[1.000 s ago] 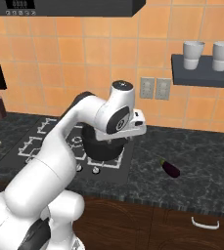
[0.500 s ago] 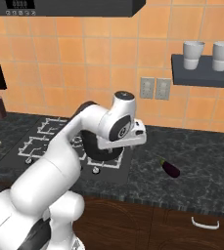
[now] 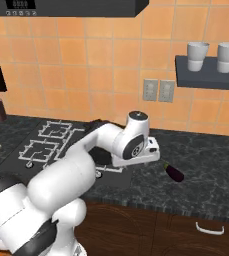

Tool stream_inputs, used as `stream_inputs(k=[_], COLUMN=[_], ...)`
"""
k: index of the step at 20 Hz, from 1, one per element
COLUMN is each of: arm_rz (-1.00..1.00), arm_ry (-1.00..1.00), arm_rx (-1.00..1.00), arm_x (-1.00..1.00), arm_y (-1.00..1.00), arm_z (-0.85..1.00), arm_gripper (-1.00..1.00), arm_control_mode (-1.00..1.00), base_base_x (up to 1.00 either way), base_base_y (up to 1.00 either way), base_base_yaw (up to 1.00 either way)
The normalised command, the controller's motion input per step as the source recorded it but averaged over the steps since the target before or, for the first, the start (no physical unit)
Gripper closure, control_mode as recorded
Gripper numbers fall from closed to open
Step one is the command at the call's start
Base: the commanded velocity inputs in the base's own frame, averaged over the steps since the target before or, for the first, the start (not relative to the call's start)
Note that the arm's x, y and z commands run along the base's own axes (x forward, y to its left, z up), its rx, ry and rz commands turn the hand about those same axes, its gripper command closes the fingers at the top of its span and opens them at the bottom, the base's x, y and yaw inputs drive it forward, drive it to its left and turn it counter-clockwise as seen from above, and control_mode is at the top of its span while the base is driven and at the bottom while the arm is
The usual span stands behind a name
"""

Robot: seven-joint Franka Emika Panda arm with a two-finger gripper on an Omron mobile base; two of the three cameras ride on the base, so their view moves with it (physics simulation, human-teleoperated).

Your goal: Put the garlic and eggplant in the pot. Retrieve the spatula and lightly stir the vegetables in the pot.

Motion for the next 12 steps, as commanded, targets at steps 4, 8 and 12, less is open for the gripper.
stream_inputs(k=[4, 8, 12], arm_rz=[0.05, 0.04, 0.06], arm_ry=[0.15, 0.2, 0.15], arm_rx=[0.0, 0.0, 0.0], arm_x=[0.49, 0.46, 0.32], arm_y=[-0.84, -0.87, -0.6], arm_z=[-0.01, 0.0, -0.13], arm_gripper=[-1.0, -1.0, -1.0], arm_control_mode=[-1.0, -1.0, -1.0], base_base_x=[0.0, 0.0, 0.0], base_base_y=[0.0, 0.0, 0.0], base_base_yaw=[0.0, 0.0, 0.0])
